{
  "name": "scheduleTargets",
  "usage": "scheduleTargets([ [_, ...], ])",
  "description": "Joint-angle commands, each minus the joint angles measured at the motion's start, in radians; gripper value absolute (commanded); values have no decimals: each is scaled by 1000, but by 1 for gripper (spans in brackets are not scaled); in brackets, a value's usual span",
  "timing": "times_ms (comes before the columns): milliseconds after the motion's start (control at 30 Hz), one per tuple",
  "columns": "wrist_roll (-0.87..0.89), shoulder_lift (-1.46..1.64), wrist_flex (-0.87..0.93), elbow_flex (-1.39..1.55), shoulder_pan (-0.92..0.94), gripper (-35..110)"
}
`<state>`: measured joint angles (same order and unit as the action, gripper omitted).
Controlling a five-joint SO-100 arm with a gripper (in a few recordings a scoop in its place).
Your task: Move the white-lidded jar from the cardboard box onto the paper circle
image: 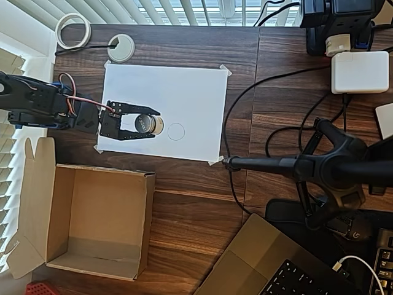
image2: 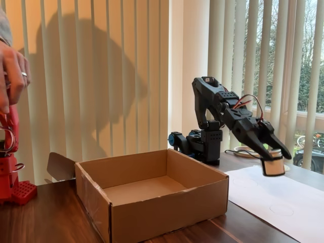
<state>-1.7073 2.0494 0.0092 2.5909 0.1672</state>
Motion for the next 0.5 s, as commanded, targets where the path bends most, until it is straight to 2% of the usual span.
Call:
scheduleTargets([
  [0,-12,-109,-146,-109,17,5],
  [133,-18,-253,-213,-178,21,5],
  [467,-14,-410,-218,-302,15,5],
])
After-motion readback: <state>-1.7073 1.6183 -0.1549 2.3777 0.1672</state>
